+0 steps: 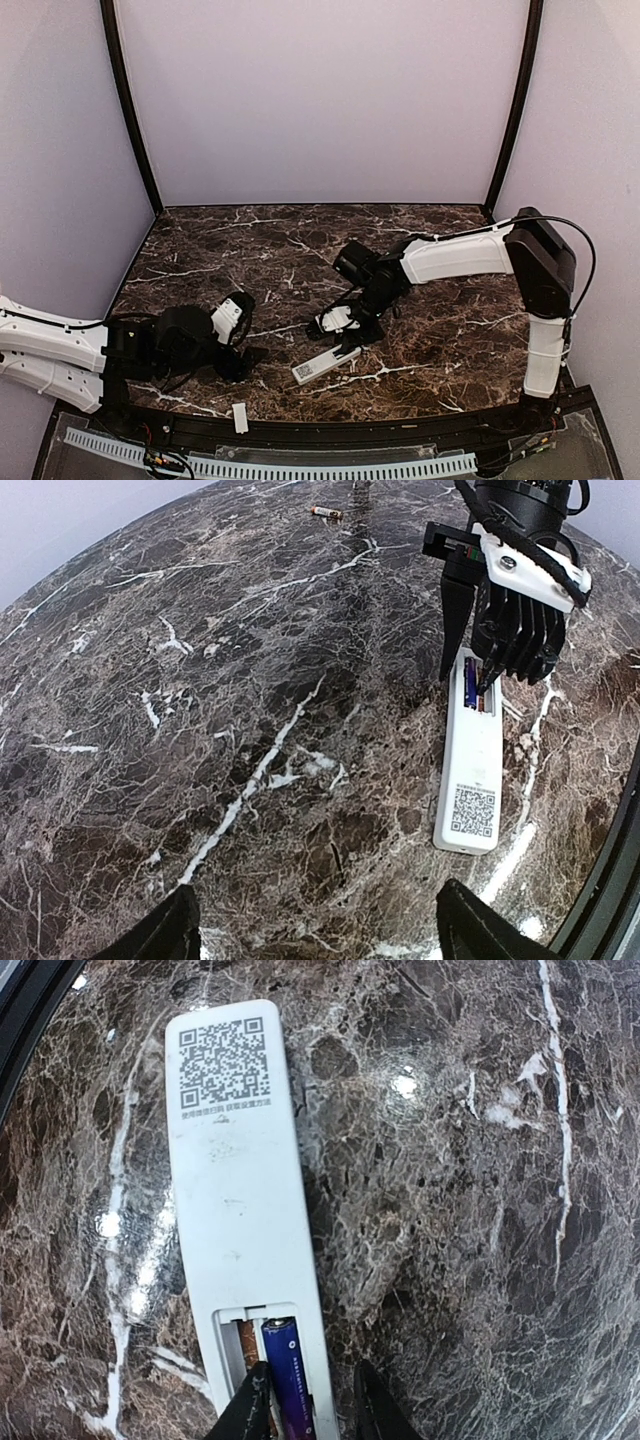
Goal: Load the batteries into the remote control
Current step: Press the battery in the battery compartment.
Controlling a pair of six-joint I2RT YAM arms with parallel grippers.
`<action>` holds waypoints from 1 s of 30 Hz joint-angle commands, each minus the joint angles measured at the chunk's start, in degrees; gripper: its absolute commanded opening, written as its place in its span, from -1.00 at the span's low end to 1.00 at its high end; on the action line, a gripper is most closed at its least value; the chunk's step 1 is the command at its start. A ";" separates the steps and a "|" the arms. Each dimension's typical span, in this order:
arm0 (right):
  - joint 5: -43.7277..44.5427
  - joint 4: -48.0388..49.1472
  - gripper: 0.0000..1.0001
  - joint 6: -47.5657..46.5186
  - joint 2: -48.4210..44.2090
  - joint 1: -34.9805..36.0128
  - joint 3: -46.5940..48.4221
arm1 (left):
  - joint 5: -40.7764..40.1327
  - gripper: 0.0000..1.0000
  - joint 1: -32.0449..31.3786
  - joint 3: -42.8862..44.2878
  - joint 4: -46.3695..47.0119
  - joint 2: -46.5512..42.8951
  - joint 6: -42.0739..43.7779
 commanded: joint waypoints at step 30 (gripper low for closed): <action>2.88 0.34 -0.47 1.89 -0.39 2.35 -1.36 | -2.45 0.53 0.25 -0.56 -0.96 0.19 1.22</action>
